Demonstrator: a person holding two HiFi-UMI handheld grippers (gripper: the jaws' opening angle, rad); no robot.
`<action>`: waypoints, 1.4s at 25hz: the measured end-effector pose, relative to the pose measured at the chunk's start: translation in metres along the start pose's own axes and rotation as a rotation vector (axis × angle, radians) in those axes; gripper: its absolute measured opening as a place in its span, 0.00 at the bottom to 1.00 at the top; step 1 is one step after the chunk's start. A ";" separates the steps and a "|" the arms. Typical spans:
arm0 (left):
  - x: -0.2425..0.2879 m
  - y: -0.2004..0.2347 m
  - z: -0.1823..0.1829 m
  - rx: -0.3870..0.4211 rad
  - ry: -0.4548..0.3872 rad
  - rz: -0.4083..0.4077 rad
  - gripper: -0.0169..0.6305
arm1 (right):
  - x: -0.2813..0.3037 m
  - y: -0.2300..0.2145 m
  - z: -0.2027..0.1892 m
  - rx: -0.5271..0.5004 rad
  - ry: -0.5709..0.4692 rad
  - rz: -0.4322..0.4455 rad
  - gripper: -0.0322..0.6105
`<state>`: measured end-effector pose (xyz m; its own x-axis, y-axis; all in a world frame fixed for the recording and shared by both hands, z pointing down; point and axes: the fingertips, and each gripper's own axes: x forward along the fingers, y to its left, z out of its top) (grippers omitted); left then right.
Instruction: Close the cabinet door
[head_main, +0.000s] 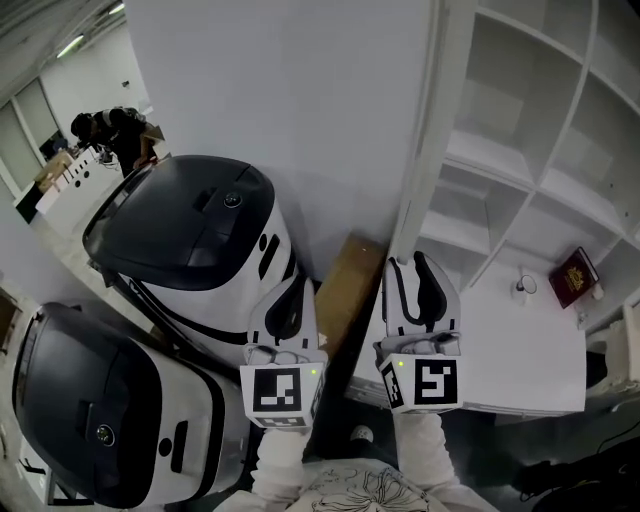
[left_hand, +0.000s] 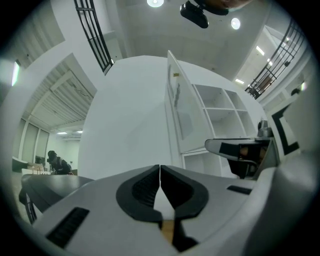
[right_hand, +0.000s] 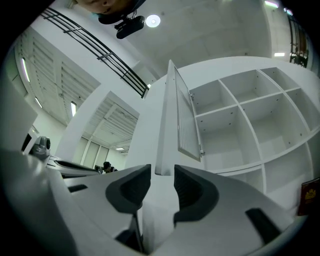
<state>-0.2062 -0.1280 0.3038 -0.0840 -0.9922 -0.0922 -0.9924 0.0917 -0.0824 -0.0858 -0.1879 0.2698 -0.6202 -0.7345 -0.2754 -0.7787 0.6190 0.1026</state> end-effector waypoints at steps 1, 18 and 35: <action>0.000 0.003 0.001 0.002 0.000 0.010 0.03 | 0.002 0.000 0.000 0.004 -0.004 0.000 0.25; 0.000 0.014 -0.009 -0.007 0.024 0.074 0.03 | 0.010 -0.004 0.000 -0.027 -0.028 -0.050 0.23; 0.011 -0.012 -0.002 -0.011 0.004 -0.009 0.03 | -0.003 -0.021 0.001 -0.003 -0.028 -0.081 0.21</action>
<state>-0.1958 -0.1406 0.3060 -0.0753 -0.9933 -0.0877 -0.9940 0.0817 -0.0721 -0.0676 -0.1982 0.2673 -0.5527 -0.7739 -0.3092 -0.8262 0.5574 0.0816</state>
